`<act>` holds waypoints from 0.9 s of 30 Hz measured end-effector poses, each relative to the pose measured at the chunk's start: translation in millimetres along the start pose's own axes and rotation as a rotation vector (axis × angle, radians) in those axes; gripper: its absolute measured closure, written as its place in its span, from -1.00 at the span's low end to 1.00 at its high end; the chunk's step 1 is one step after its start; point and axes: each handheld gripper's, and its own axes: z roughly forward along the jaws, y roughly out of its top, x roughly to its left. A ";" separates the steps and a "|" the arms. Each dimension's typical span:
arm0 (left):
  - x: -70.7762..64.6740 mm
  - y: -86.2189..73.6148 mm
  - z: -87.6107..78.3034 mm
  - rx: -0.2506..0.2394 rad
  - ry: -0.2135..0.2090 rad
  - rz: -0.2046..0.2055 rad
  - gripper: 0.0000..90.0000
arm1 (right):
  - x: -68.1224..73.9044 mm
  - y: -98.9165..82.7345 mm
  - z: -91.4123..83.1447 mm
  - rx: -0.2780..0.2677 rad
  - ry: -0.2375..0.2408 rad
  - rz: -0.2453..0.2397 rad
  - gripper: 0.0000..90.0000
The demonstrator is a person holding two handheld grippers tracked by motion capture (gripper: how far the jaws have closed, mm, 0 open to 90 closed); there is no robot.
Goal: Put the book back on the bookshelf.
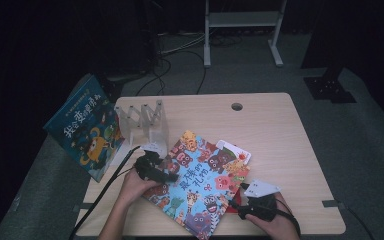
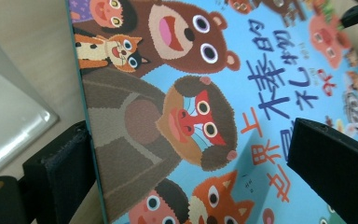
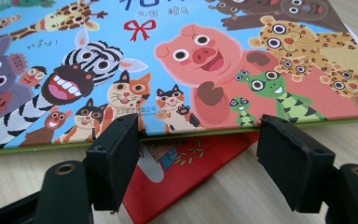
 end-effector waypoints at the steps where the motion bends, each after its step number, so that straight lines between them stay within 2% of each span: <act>1: -0.6 1.3 -2.8 -0.010 -0.005 0.003 -0.90 | -0.1 -0.1 0.3 0.000 0.003 0.009 -0.37; 6: -9.1 13.7 -12.3 0.028 0.006 0.059 -0.88 | -0.7 -1.0 0.7 0.003 0.006 0.018 -0.37; 10: -11.1 22.3 -24.3 -0.008 -0.003 0.073 -0.88 | -0.5 -0.3 4.8 -0.004 -0.005 0.015 -0.37; 16: -17.8 34.8 -41.6 -0.011 0.002 0.117 -0.84 | -1.4 5.0 12.8 0.004 -0.003 0.023 -0.36; 20: -22.5 44.2 -55.5 -0.059 -0.037 0.147 -0.73 | -0.3 6.9 16.5 0.014 -0.003 0.030 -0.36; 21: -24.9 47.5 -58.0 -0.068 -0.040 0.154 -0.71 | 0.4 7.4 18.3 0.021 0.003 0.028 -0.28; 22: -27.0 51.4 -60.2 -0.054 -0.032 0.167 -0.70 | 1.7 7.9 20.7 0.023 0.024 0.029 -0.25; 23: -27.0 51.4 -60.2 -0.054 -0.032 0.167 -0.70 | 1.7 7.9 20.7 0.023 0.024 0.029 -0.25; 24: -30.5 59.1 -63.0 -0.025 -0.011 0.192 -0.70 | 4.1 9.8 23.7 0.019 0.019 0.026 -0.25; 27: -33.1 67.4 -66.6 -0.017 -0.015 0.211 -0.68 | 5.2 12.8 25.6 0.027 0.013 0.023 -0.26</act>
